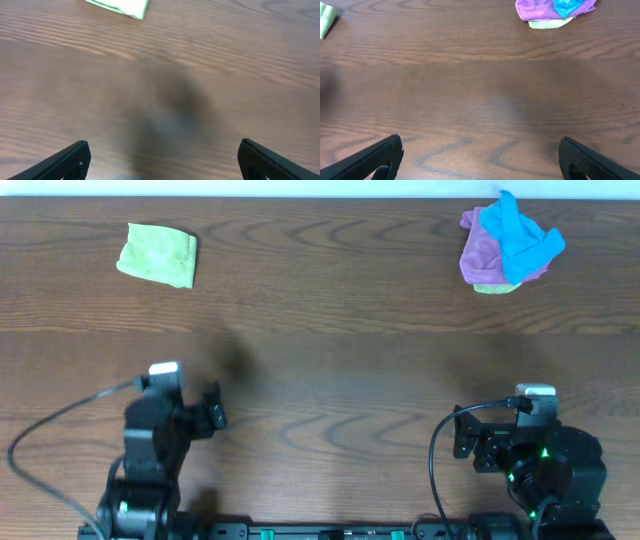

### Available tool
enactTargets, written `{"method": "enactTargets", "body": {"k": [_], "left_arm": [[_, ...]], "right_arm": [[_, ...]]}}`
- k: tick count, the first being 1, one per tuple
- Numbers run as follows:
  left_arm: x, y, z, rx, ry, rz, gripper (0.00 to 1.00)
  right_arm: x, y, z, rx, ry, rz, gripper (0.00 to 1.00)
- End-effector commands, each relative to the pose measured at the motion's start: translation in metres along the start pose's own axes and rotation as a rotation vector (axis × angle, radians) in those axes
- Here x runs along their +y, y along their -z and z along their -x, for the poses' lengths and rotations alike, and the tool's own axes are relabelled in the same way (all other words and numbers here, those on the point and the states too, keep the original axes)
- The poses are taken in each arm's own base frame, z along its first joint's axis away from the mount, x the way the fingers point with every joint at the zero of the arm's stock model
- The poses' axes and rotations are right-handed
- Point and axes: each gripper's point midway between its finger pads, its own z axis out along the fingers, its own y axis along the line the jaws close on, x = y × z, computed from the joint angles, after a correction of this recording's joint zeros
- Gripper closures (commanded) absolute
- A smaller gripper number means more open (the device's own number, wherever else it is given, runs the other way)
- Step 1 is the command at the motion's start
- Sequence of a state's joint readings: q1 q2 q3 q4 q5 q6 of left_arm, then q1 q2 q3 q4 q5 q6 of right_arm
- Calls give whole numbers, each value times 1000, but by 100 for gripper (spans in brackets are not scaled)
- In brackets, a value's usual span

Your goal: Fold the cloth

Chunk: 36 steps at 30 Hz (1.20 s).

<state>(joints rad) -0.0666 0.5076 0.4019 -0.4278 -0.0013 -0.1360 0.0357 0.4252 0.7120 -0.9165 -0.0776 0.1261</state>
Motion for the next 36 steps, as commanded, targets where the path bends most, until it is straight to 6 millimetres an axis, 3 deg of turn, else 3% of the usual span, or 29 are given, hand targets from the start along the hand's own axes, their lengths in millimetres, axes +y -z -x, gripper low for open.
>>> {"method": "enactTargets", "body": {"k": [1,11,28,36], "left_arm": [[18,3,-15,-24,-70,64,5],[37,20,-63,66,-168,113,5],[30,34,-95,130,-217,44,5],[30,34,-96,133,-217,45,5]], "right_arm": [[-2,-1,-1,1,-20,-10,1],[-2,-1,-1,1,-20,-10,1],[-2,-1,-1,1,-20,-10,1],[-2,-1,-1,1,-20,-10,1]]}}
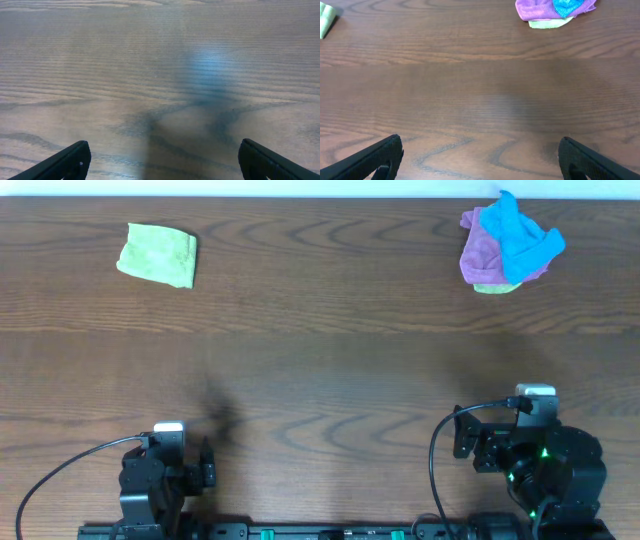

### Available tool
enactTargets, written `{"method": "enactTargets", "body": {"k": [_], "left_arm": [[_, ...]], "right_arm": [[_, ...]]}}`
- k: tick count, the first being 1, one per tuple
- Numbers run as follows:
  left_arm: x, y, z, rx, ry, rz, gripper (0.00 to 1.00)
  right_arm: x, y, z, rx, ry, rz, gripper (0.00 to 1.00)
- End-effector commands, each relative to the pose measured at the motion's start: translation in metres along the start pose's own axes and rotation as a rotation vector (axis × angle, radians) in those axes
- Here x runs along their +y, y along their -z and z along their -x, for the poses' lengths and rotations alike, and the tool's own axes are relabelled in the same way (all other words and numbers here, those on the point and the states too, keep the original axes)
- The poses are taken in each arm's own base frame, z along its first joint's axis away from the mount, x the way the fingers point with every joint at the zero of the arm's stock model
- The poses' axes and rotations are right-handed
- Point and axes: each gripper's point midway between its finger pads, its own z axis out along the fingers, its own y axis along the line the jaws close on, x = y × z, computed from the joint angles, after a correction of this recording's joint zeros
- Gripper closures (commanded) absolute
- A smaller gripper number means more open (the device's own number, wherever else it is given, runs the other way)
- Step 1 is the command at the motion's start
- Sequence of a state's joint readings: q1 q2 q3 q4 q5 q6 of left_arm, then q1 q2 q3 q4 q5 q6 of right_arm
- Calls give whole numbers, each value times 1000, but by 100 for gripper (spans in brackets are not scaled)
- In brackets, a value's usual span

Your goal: Fold the cloth

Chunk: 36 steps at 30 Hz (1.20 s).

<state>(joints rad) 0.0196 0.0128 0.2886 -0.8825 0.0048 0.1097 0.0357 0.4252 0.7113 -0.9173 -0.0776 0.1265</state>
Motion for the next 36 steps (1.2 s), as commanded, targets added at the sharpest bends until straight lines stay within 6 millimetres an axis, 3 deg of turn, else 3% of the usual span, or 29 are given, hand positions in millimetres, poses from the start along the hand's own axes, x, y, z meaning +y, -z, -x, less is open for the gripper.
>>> {"method": "enactTargets", "body": {"k": [1,19,25,28,36], "left_arm": [[-5,0,-16,59,-23,-28,5],[-5,0,-16,59,-23,-28,5],[-5,0,-16,59,-23,-28,5],[-5,0,-16,59,-23,-28,4],[-5,0,-16,59,-23,-28,5]], "right_arm": [[-2,0,-1,0,-20,-10,1],[-2,0,-1,2,-20,-10,1],[-3,4,-13,32,-23,-11,1],[-17,4,-22,18,-20,-84,1],[-19,-30,-62,-56,105,-45,1]]}}
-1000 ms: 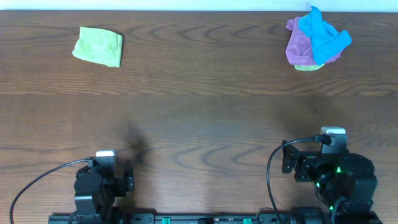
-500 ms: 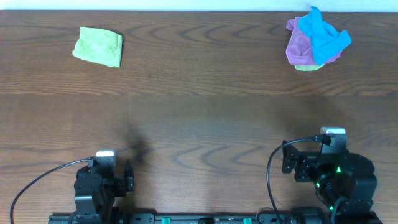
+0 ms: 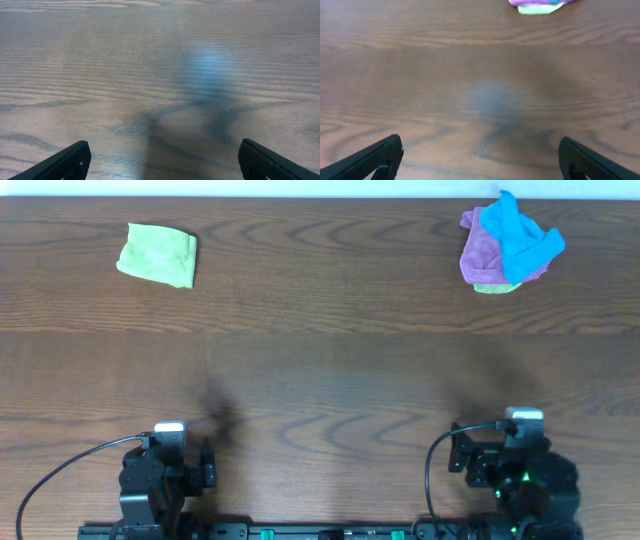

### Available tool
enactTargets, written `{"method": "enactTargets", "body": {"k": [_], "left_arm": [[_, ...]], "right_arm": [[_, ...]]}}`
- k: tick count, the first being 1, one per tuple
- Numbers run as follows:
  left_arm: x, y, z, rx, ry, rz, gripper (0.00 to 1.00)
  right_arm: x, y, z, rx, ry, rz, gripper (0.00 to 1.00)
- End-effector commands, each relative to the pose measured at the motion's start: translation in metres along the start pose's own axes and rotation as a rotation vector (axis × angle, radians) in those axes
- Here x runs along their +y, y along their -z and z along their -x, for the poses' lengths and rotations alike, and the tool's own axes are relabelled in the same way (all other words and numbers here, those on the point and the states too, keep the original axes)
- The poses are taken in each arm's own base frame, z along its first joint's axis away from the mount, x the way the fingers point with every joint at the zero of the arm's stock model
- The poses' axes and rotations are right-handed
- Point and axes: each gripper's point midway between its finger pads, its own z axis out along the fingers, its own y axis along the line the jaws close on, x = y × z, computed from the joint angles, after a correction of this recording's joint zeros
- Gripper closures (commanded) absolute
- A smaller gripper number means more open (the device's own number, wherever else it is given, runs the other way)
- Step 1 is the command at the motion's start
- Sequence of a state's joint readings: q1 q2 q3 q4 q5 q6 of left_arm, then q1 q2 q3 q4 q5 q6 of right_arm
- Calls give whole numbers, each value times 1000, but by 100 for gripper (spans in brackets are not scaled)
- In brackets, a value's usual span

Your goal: Fold the cloth

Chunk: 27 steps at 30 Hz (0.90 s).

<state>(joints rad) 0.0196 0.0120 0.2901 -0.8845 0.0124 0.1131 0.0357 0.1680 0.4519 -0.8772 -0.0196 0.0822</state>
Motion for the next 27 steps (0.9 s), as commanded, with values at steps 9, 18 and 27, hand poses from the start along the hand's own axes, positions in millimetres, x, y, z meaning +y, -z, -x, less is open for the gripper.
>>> {"method": "enactTargets", "body": {"k": [9,18,27], "left_arm": [[-4,-1,-16,59,-19,-21,5],[-4,-1,-16,59,-19,-21,5],[-4,-1,-16,59,-19,-21,5]], "right_arm": [[-3,-38,-47,1,109,14,1],[-5,-45,-60,35,166,11,1],[-7,-45,-59,34,166,-6,1]]}}
